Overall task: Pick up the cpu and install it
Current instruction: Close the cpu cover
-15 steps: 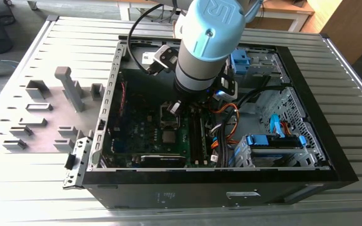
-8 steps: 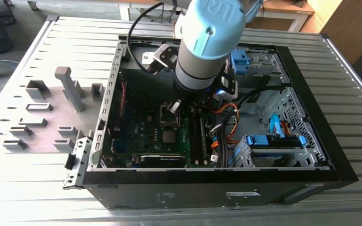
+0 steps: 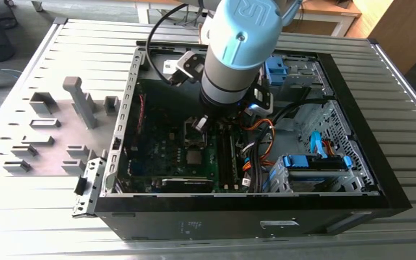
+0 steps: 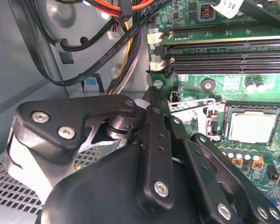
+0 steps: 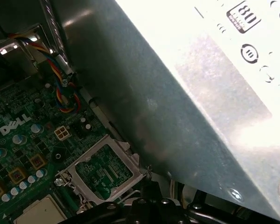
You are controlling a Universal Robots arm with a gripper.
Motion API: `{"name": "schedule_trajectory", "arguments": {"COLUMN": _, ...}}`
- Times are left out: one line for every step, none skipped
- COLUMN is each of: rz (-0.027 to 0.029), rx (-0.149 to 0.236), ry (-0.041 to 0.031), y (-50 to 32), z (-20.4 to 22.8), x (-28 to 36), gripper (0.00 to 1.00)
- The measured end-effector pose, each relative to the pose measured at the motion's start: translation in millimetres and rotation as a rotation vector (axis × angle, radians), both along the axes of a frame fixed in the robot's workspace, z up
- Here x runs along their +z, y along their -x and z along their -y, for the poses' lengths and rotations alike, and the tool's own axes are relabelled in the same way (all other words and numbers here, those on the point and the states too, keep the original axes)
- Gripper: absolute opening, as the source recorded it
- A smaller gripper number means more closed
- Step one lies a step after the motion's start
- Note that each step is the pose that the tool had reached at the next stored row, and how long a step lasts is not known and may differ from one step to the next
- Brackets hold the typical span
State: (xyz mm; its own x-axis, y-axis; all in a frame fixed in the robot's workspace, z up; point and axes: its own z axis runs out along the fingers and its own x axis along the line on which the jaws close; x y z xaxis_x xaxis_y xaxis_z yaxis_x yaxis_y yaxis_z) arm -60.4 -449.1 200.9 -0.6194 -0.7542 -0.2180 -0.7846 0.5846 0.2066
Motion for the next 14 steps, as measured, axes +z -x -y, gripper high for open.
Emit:
{"name": "schedule_trajectory", "arguments": {"rz": 0.0, "rx": 0.0, "ry": 0.0001, "y": 0.0, "z": 0.0, "x": -0.8, "gripper": 0.11}}
{"name": "schedule_trajectory", "arguments": {"rz": 0.0, "rx": 0.0, "ry": 0.0001, "y": 0.0, "z": 0.0, "x": -1.5, "gripper": 0.11}}
{"name": "schedule_trajectory", "arguments": {"rz": -0.0001, "rx": 0.0, "ry": 0.0002, "y": 0.0, "z": 0.0, "x": -2.2, "gripper": 0.11}}
{"name": "schedule_trajectory", "arguments": {"rz": 0.0, "rx": 0.0, "ry": 0.0002, "y": 0.0, "z": 0.0, "x": -2.6, "gripper": 0.11}}
{"name": "schedule_trajectory", "arguments": {"rz": -0.0001, "rx": 0.0, "ry": 0.0003, "y": 0.0, "z": 0.0, "x": -2.8, "gripper": 0.11}}
{"name": "schedule_trajectory", "arguments": {"rz": -0.0001, "rx": 0.001, "ry": 0.0002, "y": 0.0, "z": 0.0, "x": -2.9, "gripper": 0.11}}
{"name": "schedule_trajectory", "arguments": {"rz": 0.0, "rx": 0.001, "ry": 0.0001, "y": 0.0, "z": 0.0, "x": -2.9, "gripper": 0.11}}
{"name": "schedule_trajectory", "arguments": {"rz": 0.0, "rx": 0.001, "ry": -0.0001, "y": 0.0, "z": 0.0, "x": -3.0, "gripper": 0.11}}
{"name": "schedule_trajectory", "arguments": {"rz": 0.0, "rx": 0.001, "ry": -0.0001, "y": 0.0, "z": 0.0, "x": -3.0, "gripper": 0.11}}
{"name": "schedule_trajectory", "arguments": {"rz": 0.0, "rx": 0.001, "ry": 0.0, "y": 0.0, "z": 0.0, "x": -3.0, "gripper": 0.11}}
{"name": "schedule_trajectory", "arguments": {"rz": 0.0001, "rx": 0.001, "ry": -0.0001, "y": 0.0, "z": 0.0, "x": -3.0, "gripper": 0.11}}
{"name": "schedule_trajectory", "arguments": {"rz": 0.0001, "rx": 0.001, "ry": -0.0002, "y": 0.0, "z": -0.1, "x": -3.0, "gripper": 0.11}}
{"name": "schedule_trajectory", "arguments": {"rz": 0.0001, "rx": 0.001, "ry": -0.0002, "y": 0.0, "z": -0.1, "x": -3.0, "gripper": 0.11}}
{"name": "schedule_trajectory", "arguments": {"rz": 0.0001, "rx": 0.001, "ry": -0.0002, "y": 0.0, "z": -0.1, "x": -3.0, "gripper": 0.11}}
